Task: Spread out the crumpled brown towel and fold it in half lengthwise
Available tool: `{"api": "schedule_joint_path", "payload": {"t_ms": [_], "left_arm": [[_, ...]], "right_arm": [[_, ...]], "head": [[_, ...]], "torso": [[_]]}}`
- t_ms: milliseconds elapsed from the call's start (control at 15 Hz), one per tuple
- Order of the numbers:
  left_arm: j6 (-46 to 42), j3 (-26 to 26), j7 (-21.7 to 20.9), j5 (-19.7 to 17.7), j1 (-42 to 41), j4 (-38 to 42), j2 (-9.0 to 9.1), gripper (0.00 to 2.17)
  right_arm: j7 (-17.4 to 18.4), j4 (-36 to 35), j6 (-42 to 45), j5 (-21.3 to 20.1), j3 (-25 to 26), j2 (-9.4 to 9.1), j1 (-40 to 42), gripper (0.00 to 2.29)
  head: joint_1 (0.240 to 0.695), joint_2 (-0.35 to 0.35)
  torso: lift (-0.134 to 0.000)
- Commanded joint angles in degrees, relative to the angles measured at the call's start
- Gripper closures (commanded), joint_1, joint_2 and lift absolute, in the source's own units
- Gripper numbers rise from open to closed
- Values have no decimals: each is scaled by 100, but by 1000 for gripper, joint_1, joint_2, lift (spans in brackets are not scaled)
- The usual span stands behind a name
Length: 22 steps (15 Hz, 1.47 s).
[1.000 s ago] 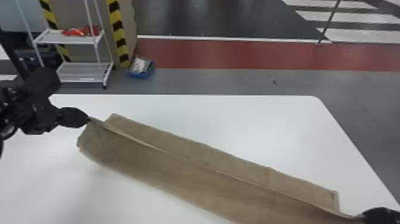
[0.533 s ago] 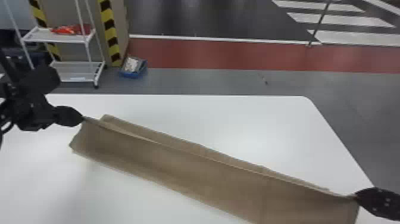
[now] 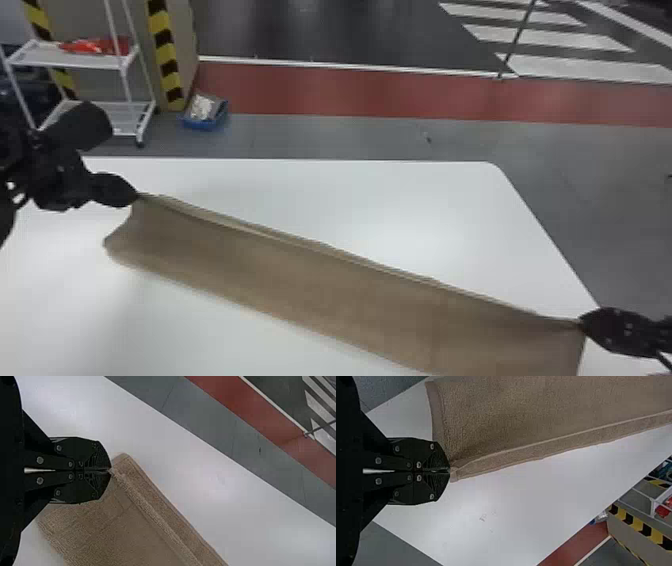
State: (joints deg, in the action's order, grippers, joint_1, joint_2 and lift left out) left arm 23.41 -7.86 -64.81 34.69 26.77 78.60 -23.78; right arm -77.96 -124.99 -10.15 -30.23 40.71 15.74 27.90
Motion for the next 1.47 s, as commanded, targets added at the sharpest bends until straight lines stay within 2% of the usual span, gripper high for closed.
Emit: {"api": "schedule_joint_path", "payload": {"t_ms": [0,600,733,1400], "left_arm": [[-7,-31,22,21,22,-46,58,2000],[-78,-198,136,179,268,-547,216,2000],[-113,-260,197,205,285,-618,225,2000],[-183,-304,312,284,338,-802,260,2000]], "right_arm": [[-36,116,-35,0,42,78,-101,1453],[-36,784,-141,17,-46,298,-540,1453],[-36,836,-229,105,-19,359,-593,1453],[-36,1258,-545,35,-90,482,-971,1453]], "head": [[695,-162],[695,-200],[695,-203],[695,-220]], "torso": [[-125],[-125],[-125],[-125]]}}
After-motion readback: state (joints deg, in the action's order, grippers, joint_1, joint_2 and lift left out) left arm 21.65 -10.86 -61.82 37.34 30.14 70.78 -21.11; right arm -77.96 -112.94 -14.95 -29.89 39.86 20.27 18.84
